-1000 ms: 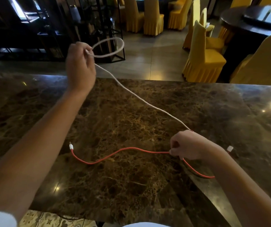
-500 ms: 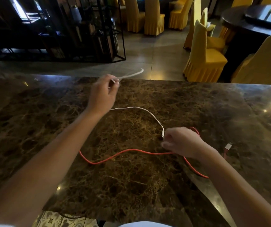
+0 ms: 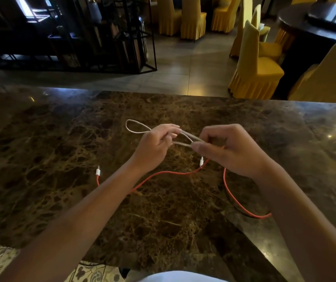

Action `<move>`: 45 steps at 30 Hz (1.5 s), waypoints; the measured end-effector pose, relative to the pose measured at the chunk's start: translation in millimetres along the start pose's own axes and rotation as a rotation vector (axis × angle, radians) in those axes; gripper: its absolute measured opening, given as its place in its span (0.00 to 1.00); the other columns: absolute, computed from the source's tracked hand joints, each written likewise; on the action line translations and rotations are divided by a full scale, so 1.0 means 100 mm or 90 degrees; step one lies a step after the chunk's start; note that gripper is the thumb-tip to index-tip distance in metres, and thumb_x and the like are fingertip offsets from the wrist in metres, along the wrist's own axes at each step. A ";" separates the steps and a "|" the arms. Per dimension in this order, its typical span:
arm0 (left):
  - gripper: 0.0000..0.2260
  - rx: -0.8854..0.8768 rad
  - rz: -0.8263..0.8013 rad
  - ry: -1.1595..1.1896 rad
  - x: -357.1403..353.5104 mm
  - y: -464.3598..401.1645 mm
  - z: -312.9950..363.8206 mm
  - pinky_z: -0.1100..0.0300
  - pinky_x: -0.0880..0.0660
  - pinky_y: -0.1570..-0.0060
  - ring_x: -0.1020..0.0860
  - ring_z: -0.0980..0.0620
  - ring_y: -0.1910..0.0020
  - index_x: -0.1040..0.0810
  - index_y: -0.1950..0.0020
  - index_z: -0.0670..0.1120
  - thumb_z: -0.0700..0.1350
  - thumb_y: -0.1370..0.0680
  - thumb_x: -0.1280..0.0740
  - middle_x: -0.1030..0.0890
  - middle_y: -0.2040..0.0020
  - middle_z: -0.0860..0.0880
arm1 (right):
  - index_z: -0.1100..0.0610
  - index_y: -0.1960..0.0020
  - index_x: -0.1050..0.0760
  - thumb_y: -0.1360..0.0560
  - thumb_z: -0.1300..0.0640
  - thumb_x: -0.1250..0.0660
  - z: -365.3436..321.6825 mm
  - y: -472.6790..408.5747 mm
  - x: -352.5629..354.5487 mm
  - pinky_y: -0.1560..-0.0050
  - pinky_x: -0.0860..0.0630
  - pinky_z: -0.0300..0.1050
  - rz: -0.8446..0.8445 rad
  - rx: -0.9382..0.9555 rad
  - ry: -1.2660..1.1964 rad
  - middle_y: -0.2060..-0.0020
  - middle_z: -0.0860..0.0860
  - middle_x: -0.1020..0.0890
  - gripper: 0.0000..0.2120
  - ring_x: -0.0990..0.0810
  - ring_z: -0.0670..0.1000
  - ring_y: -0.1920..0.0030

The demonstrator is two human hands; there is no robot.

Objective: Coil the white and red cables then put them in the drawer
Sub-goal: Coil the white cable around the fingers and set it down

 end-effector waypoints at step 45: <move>0.26 -0.222 -0.171 -0.063 0.18 0.53 1.07 0.57 0.43 0.19 0.45 0.51 0.15 0.42 0.18 0.37 0.37 0.15 0.40 0.41 0.16 0.44 | 0.64 0.57 0.21 0.18 0.44 0.35 0.44 0.05 -0.74 0.68 0.34 0.45 -0.121 -0.175 -0.327 0.69 0.63 0.25 0.22 0.32 0.58 0.70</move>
Point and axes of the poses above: each hand's wrist, its own y-axis away from the middle knuckle, its own x-axis out of the back of the hand, z = x × y, the point moved 7 cm from there along -y, towards the middle knuckle
